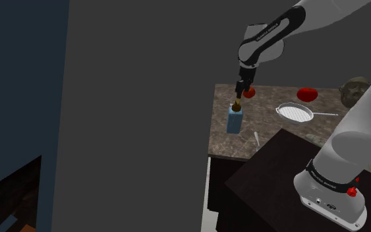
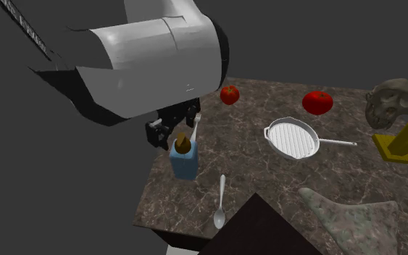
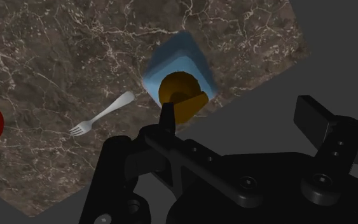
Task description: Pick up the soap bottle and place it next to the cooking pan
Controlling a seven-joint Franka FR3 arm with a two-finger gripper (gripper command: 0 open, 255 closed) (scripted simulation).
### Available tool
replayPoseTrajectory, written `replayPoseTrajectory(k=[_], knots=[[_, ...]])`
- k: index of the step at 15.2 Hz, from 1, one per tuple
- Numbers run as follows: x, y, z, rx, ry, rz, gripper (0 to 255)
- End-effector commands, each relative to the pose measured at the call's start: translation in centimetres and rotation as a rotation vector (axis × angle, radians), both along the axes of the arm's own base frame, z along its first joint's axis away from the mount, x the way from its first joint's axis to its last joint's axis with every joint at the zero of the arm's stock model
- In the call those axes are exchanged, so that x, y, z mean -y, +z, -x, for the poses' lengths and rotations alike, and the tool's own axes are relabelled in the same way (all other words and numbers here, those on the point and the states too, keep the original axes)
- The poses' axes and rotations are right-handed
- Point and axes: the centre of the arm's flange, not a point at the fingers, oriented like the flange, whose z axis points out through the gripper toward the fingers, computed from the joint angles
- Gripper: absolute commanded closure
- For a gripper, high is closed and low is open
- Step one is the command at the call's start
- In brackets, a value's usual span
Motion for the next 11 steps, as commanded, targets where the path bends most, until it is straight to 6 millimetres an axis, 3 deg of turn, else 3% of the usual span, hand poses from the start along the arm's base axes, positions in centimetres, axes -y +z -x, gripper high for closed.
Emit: replayPoseTrajectory(k=[1,5,11], knots=[[0.9,-1.9,-1.5,-0.003,0.003,0.003,0],[2.7,-5.6,-3.8,-0.009,0.006,0.007,0],[2.6,-8.8,-3.8,-0.009,0.006,0.007,0]])
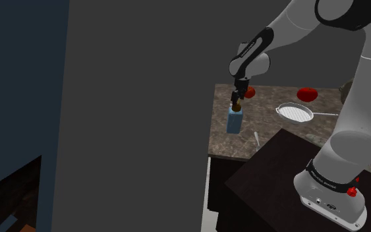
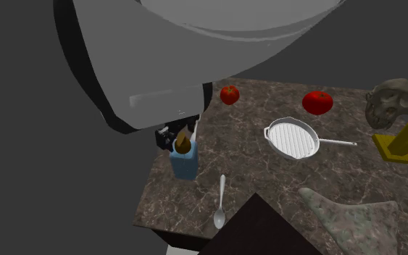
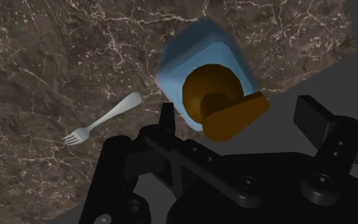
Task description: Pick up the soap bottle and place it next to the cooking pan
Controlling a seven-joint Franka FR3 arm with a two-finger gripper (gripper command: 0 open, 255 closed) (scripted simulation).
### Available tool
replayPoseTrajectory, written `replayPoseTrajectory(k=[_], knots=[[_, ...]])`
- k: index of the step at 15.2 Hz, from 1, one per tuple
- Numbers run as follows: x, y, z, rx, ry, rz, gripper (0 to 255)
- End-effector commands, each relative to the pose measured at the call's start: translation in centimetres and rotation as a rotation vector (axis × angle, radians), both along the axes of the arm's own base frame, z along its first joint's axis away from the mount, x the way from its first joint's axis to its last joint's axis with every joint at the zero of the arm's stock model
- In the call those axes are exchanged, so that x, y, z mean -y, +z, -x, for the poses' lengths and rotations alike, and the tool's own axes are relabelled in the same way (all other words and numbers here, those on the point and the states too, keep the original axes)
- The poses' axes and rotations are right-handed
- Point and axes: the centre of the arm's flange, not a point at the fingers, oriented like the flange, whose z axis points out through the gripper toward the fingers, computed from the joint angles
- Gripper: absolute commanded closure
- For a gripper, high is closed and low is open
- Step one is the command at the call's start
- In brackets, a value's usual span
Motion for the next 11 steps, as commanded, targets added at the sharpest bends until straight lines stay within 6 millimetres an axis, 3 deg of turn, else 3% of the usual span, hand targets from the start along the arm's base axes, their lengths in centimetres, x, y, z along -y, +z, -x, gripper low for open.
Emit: replayPoseTrajectory(k=[1,9,10,11], knots=[[0.02,-1.02,-0.02,0.0,0.0,0.0,0],[0.02,-1.32,-0.02,0.0,0.0,0.0,0],[0.02,-1.32,-0.02,0.0,0.0,0.0,255],[0.02,-1.32,-0.02,0.0,0.0,0.0,255]])
